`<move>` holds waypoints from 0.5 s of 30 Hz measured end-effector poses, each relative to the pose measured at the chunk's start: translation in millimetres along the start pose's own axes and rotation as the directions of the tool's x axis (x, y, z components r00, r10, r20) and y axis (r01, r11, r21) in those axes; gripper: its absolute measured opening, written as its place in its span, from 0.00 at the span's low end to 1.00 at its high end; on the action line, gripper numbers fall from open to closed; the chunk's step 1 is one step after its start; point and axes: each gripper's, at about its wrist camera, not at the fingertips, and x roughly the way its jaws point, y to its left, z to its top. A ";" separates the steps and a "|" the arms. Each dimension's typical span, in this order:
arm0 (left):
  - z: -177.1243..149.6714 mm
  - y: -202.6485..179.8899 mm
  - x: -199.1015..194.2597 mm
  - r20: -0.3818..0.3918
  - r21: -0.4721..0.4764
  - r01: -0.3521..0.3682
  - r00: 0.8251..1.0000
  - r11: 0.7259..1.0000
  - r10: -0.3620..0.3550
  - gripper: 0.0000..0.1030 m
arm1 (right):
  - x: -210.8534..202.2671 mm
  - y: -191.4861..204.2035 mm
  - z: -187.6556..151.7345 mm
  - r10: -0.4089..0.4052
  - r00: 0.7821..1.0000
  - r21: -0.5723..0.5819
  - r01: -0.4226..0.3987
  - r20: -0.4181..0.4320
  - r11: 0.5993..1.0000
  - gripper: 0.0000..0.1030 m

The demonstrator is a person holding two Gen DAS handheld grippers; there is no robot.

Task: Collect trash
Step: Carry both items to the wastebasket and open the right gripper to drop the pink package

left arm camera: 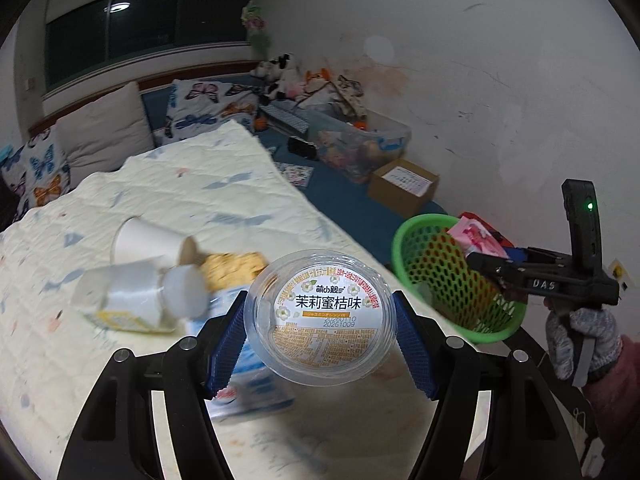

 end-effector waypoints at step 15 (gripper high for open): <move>18.8 -33.2 39.3 -0.042 0.051 0.042 0.998 0.998 -0.040 0.65 | -1.6 -32.0 -8.0 -0.049 0.999 0.039 0.049 -0.003 0.998 0.67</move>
